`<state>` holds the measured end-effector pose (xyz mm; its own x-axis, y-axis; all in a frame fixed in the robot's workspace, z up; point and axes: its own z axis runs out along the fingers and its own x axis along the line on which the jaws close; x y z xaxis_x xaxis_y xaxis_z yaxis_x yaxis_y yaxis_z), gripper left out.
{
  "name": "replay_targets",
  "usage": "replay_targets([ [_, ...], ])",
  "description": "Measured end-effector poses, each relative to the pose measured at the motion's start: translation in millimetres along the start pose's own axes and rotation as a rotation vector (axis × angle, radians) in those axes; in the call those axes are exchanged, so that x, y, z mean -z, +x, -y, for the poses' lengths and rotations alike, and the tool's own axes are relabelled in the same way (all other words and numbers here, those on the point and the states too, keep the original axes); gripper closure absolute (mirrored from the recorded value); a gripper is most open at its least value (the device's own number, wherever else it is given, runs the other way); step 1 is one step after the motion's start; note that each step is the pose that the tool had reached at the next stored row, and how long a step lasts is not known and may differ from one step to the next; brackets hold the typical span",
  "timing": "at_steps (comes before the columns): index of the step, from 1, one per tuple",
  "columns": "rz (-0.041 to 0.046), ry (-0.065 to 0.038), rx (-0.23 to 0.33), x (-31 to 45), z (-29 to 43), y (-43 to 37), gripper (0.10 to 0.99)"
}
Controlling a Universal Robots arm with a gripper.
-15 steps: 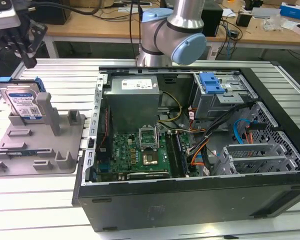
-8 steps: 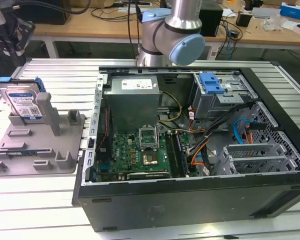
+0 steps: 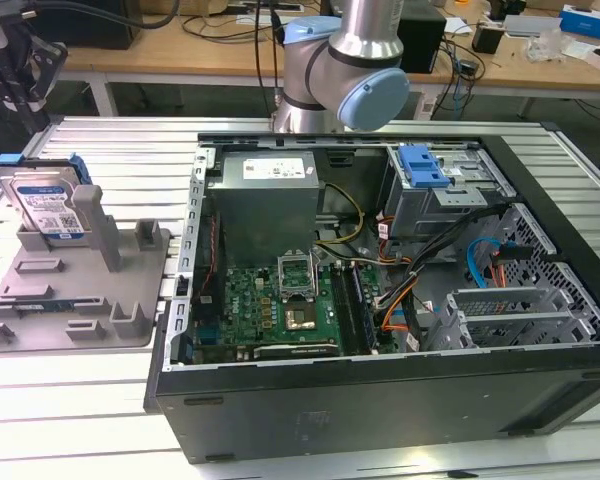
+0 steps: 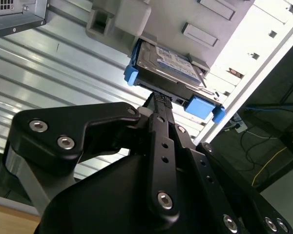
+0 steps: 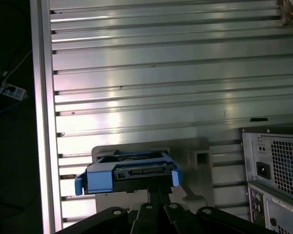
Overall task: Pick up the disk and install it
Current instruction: 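Pick up the disk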
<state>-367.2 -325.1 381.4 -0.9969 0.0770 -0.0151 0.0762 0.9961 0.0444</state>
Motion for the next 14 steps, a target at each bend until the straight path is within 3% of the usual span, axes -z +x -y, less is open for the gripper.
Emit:
replay_targets([
  [10, -0.0007, 0.000, 0.006, -0.1, 0.0, 0.0, 0.980],
  [13, -0.0074, -0.002, 0.132, -1.4, 0.1, 0.0, 0.980],
  [14, -0.0082, -0.002, 0.150, -1.4, 0.1, 0.0, 0.980],
])
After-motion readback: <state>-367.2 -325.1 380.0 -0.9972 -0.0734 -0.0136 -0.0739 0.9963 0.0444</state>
